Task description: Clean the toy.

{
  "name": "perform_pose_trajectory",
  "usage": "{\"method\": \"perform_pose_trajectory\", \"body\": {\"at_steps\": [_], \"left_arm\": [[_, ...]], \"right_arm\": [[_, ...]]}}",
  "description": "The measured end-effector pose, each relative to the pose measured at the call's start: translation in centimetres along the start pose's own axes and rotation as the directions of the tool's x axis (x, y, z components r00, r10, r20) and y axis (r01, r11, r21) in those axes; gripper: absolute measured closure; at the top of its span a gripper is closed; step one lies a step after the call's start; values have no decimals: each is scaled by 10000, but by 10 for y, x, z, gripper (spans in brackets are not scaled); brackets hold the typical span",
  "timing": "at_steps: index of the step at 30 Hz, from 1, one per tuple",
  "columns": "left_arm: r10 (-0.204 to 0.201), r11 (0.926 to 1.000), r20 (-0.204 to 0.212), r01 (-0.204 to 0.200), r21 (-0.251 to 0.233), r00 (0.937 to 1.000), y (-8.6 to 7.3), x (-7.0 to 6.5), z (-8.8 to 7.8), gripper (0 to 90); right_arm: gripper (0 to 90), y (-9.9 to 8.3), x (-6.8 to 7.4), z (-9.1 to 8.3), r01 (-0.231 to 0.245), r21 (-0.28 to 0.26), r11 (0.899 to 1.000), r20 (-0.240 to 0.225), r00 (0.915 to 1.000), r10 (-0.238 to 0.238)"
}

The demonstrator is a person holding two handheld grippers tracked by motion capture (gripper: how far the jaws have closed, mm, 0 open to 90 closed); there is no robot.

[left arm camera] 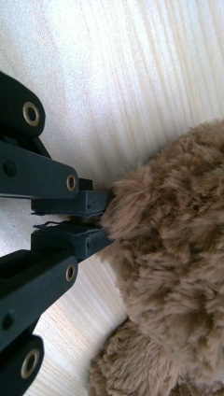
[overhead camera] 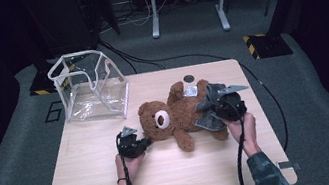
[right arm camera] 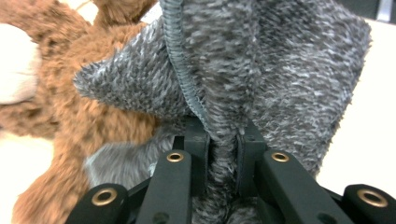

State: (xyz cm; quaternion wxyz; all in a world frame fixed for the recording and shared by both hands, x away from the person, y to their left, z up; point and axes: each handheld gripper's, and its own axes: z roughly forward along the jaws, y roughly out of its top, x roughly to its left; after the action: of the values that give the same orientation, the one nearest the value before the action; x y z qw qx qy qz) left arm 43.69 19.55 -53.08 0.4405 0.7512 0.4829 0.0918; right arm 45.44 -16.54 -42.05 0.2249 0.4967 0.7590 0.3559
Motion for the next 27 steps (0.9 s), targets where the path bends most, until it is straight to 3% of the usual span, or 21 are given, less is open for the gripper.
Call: {"method": "perform_pose_trajectory", "body": {"at_steps": [2, 3, 5, 6, 9, 11, 15, 18, 20, 21, 23, 24, 25, 27], "left_arm": [[-7, 10000, -7, 7, -3, 10000, 0, 0, 0, 835], [-16, 10000, -6, 16, -3, 10000, 0, 0, 0, 835], [-12, 10000, 6, 12, -2, 10000, 0, 0, 0, 835], [-29, 10000, 13, 29, -9, 10000, 0, 0, 0, 835], [-17, 10000, 27, 17, 3, 10000, 0, 0, 0, 835], [-16, 10000, 34, 15, 12, 10000, 0, 0, 0, 835], [-13, 10000, 39, 13, 13, 10000, 0, 0, 0, 835], [-6, 10000, 34, 6, 14, 10000, 0, 0, 0, 836], [0, 10000, 38, 0, 14, 10000, 0, 0, 0, 836], [-12, 10000, 40, 12, 13, 10000, 0, 0, 0, 835], [-22, 10000, 53, 22, 13, 10000, 0, 0, 0, 835], [-22, 10000, 53, 22, 13, 10000, 0, 0, 0, 835], [-32, 10000, 65, 32, 14, 10000, 0, 0, 0, 835], [-20, 10000, 81, 20, 24, 10000, 0, 1, 0, 835]], "right_arm": [[791, 1, 4, 20, 133, 508, 9986, 128, 9998, -139], [791, -4, 4, 32, -84, 936, 9956, 329, 9994, 53], [792, -15, -5, 46, -371, 1185, 9923, 384, 9987, 328], [793, -22, -12, 50, -764, 1279, 9888, 398, 9966, 719], [792, -25, -20, 51, -659, 1811, 9812, 890, 9948, 503], [791, -20, -24, 45, -618, 1658, 9842, 1043, 9935, 448], [790, 6, -17, 27, -366, 595, 9976, 890, 9955, 312], [790, 20, -7, 32, -23, 218, 9998, 680, 9977, 8], [790, 21, -6, 39, -72, 415, 9991, 716, 9974, 42], [790, 14, -14, 59, -353, 945, 9949, 936, 9953, 265], [790, 6, -23, 68, -620, 1405, 9881, 1136, 9924, 462], [790, 6, -23, 68, -620, 1405, 9881, 1136, 9924, 462], [790, -6, -35, 74, -1094, 1894, 9758, 1431, 9862, 828], [790, -8, -38, 70, -1154, 1871, 9755, 1423, 9858, 894]]}}
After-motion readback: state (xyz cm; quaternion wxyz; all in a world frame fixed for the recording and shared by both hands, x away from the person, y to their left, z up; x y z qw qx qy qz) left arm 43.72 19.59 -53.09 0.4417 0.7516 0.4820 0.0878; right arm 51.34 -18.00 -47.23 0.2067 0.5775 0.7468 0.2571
